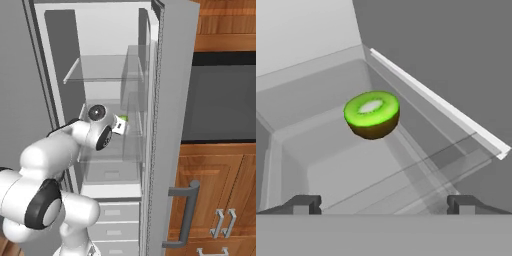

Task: Pick the peach and kiwi from the fridge and place them inside the tupperware on the counter.

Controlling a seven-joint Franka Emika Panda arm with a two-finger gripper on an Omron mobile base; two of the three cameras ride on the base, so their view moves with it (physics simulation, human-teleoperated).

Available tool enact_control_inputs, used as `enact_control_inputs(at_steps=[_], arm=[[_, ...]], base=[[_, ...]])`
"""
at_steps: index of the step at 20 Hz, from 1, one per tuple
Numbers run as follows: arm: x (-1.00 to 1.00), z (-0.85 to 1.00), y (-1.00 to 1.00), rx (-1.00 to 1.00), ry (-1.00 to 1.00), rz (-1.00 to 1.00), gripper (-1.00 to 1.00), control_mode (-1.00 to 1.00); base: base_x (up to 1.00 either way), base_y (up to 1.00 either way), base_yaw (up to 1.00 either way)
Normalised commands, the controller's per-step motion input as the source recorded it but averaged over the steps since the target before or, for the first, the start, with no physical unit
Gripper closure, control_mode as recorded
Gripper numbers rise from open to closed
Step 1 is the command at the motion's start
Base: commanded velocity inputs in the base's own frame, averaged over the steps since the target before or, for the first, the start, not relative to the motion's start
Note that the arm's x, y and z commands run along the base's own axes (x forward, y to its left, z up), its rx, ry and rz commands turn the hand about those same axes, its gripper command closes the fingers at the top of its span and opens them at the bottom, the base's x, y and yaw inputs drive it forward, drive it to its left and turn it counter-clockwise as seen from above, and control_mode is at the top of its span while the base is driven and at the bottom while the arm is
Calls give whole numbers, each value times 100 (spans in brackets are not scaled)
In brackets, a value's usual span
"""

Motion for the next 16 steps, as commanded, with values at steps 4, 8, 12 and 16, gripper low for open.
enact_control_inputs(at_steps=[4,8,12,16], arm=[[24,0,-16,0,0,0,-100,-100],[24,0,-16,0,0,0,-100,-100],[25,-2,-8,0,0,0,-100,-100],[24,-21,0,0,0,0,-100,-100]], base=[[0,0,0],[0,0,0],[0,0,0],[0,0,0]])
